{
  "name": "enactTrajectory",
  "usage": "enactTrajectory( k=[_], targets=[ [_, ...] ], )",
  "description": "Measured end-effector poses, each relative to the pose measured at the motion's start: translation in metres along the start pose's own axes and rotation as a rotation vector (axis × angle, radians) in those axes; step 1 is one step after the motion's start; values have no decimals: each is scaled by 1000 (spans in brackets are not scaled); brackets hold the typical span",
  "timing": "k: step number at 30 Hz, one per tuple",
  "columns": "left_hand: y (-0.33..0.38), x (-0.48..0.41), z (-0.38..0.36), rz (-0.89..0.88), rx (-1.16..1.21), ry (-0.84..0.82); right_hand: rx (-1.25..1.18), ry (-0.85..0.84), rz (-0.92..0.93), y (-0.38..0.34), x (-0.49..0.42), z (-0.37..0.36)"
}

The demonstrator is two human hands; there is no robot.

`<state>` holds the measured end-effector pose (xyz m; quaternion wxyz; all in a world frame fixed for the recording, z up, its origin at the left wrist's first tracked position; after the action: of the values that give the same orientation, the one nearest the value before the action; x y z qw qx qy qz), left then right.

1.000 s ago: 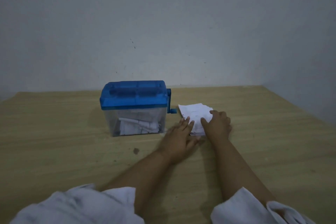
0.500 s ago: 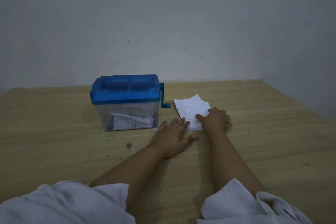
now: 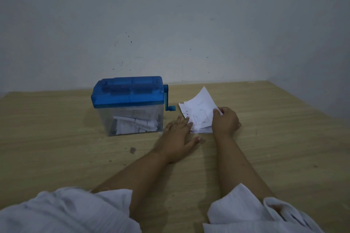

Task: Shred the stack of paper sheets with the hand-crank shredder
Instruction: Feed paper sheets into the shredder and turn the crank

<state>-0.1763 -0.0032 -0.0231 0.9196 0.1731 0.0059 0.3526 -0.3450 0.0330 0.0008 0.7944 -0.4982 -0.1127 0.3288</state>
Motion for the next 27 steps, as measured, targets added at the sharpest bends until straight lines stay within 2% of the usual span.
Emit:
enactTrajectory(
  k=[5,8,13,17,22,27],
  targets=[
    [6,30,36,-201,251,380,-362,14,-36,-5,13,7],
    [11,51,52,-255,331,431,-612,-72,-88,-16,21,-8],
    [-1,81,108,-281,692,556,-852,-224,-63,-60,42,-25],
    [-38,98,153,-222,826,656,-827,-292,31,-102,51,-33],
    [-80,97,173,-111,957,485,-690,-408,95,-143,63,-54],
    [-115,99,190,-49,926,503,-579,-569,156,-171,66,-79]
  ],
)
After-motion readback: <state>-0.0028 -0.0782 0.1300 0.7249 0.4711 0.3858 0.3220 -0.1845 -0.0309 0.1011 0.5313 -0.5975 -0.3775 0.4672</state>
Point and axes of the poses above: each hand's wrist, its own x-axis away from the middle knuckle, its own z-axis out of the back of the hand, y = z × x, the point moved 9 cm from there along -x, towards the middle knuckle, and after that the axes turned 15 degrees about -y, right-handed, at the moved point
